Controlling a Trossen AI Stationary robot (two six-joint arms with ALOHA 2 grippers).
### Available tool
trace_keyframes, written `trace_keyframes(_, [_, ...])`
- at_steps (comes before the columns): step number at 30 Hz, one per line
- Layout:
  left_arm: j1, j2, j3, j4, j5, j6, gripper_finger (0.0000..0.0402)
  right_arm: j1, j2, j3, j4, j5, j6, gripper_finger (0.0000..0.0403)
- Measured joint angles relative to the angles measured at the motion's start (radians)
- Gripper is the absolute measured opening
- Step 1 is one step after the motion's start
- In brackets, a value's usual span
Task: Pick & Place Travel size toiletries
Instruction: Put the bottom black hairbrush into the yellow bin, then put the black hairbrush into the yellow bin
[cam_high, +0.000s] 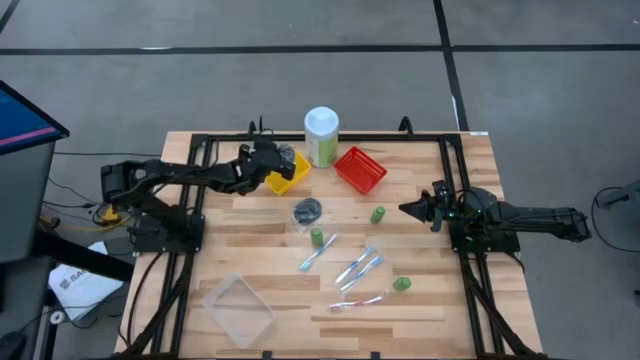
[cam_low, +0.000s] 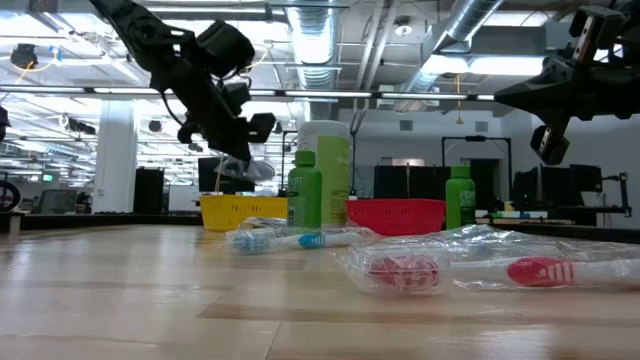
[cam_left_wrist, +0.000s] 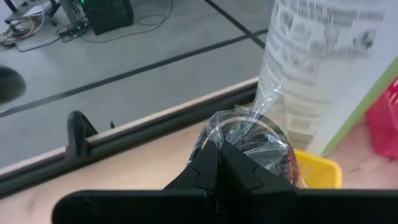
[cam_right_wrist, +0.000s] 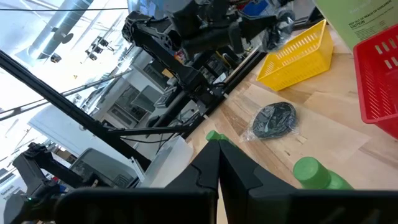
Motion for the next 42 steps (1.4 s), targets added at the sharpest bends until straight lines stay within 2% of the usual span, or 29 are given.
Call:
trace_keyframes(6, [0.001,0.058,0.0,0.007,0.001,-0.063,0.0,0.0,0.0,0.0,0.001,0.0,0.001,0.0])
trace_keyframes(16, [0.001,0.092,-0.001,0.011,0.005,-0.075,0.0008,0.0,0.0,0.0,0.001,0.0,0.027,0.0])
trace_keyframes(20, [0.001,0.092,-0.001,0.013,0.015,-0.067,0.0033,0.0,0.0,0.0,0.001,0.0,0.027,0.0])
trace_keyframes(28, [0.001,0.089,-0.001,0.011,0.024,-0.066,0.0113,0.0,0.0,0.0,0.001,0.0,0.027,0.0])
trace_keyframes(34, [-0.011,-0.032,-0.001,0.02,0.145,-0.04,0.0179,0.0,0.0,0.0,0.001,0.0,0.027,0.0])
trace_keyframes(39, [-0.06,-0.179,-0.001,0.017,0.41,0.124,0.0232,0.0,0.0,0.0,0.001,0.0,0.027,0.0])
trace_keyframes(42, [-0.133,-0.231,-0.001,-0.015,0.457,0.171,0.0254,0.0,0.0,0.0,0.001,0.0,0.021,0.0])
